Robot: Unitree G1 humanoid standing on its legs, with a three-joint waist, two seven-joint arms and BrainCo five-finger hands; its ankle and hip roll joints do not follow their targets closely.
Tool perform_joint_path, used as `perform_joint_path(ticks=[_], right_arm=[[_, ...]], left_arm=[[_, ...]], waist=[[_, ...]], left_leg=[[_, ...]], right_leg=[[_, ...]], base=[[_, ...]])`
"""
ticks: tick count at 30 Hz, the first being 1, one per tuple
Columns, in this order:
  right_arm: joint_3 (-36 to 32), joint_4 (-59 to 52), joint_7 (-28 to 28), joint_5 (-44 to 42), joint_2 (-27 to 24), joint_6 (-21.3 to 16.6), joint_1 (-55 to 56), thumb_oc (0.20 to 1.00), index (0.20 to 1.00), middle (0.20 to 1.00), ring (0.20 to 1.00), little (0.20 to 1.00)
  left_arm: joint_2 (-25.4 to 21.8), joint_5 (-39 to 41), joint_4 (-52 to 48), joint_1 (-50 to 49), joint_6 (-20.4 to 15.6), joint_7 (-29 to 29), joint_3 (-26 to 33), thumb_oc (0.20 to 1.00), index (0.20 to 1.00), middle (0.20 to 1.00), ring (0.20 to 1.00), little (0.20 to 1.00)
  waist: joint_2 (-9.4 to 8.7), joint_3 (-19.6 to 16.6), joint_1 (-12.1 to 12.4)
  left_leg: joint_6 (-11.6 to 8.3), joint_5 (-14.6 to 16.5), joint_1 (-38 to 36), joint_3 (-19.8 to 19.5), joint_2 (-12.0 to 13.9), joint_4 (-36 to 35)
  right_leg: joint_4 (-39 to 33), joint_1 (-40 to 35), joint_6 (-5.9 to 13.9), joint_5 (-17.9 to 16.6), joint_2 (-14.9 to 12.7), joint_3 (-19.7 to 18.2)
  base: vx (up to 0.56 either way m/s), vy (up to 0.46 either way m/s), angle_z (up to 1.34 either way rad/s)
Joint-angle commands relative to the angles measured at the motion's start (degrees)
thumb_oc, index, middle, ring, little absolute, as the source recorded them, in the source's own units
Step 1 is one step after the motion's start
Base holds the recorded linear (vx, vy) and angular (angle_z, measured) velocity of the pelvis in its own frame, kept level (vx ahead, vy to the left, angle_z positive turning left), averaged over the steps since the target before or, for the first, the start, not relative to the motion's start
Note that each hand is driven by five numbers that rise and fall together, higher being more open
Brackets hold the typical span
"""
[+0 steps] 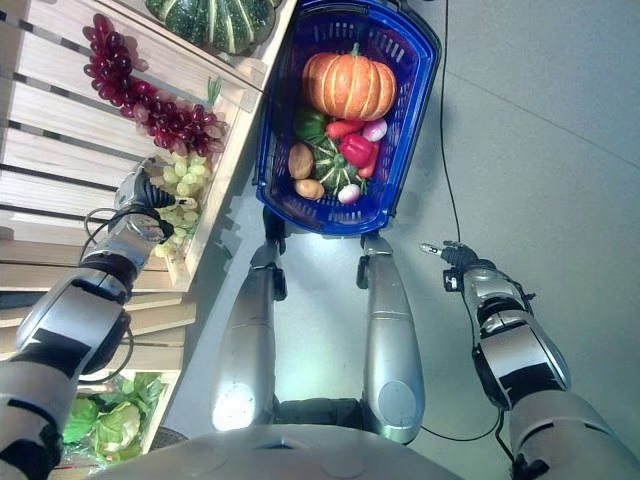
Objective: Pick up fruits and vegetables into the basket
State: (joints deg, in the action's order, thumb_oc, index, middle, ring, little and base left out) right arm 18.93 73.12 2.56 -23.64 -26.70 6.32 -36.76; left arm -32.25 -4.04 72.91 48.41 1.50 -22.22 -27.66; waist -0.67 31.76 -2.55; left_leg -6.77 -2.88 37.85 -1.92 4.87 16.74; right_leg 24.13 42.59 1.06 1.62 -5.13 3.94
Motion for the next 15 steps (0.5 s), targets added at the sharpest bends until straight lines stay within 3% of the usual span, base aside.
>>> perform_joint_path(ticks=[1,6,9,10,15], right_arm=[[1.4,1.8,-1.0,-1.4,0.2,1.1,2.6,1.0,1.0,1.0,1.0,1.0],[1.7,1.7,-1.3,-1.3,0.7,1.4,2.0,1.0,1.0,1.0,1.0,1.0],[1.9,1.7,-1.5,-1.0,0.9,1.7,1.6,1.0,1.0,1.0,1.0,1.0],[2.0,1.8,-1.3,-0.9,0.8,1.8,1.4,1.0,1.0,1.0,1.0,1.0],[1.8,1.7,-1.2,-0.3,0.8,1.6,1.1,1.0,1.0,1.0,1.0,1.0]], left_arm=[[0.3,-0.5,5.6,-0.8,3.6,-0.3,3.3,1.0,1.0,1.0,1.0,1.0],[1.4,-0.4,7.1,-0.5,5.8,4.3,3.5,1.0,1.0,1.0,1.0,1.0],[2.1,-0.6,7.4,-0.5,5.7,8.1,3.3,0.595,0.595,0.595,0.595,0.595],[2.3,-0.2,7.4,-0.4,5.0,10.1,3.1,0.2,0.2,0.2,0.2,0.2],[3.1,1.1,7.2,-0.7,5.0,14.5,2.7,0.2,0.2,0.2,0.2,0.2]], waist=[[-1.22,-2.0,-0.3],[-1.58,-2.0,-0.6],[-1.59,-2.0,-0.8],[-1.58,-2.0,-0.8],[-1.34,-2.0,-1.0]], left_leg=[[4.6,1.8,3.9,3.0,-4.8,3.2],[4.57,2.0,4.1,3.2,-4.8,3.4],[4.55,2.2,4.0,3.3,-4.9,3.6],[4.53,2.2,4.1,3.4,-4.8,3.7],[4.42,2.3,4.5,3.6,-4.7,4.0]], right_leg=[[0.2,-1.0,-0.39,2.5,4.3,2.8],[0.3,-0.7,-0.33,2.3,4.4,2.5],[0.4,-0.6,-0.29,2.4,4.5,2.5],[0.5,-0.5,-0.29,2.4,4.5,2.4],[0.7,-0.2,-0.17,2.4,4.5,2.2]], base=[[0.0,0.0,0.0],[0.0,0.0,0.0],[0.0,0.018,-0.05],[0.0,0.021,-0.03],[0.0,0.004,-0.01]])
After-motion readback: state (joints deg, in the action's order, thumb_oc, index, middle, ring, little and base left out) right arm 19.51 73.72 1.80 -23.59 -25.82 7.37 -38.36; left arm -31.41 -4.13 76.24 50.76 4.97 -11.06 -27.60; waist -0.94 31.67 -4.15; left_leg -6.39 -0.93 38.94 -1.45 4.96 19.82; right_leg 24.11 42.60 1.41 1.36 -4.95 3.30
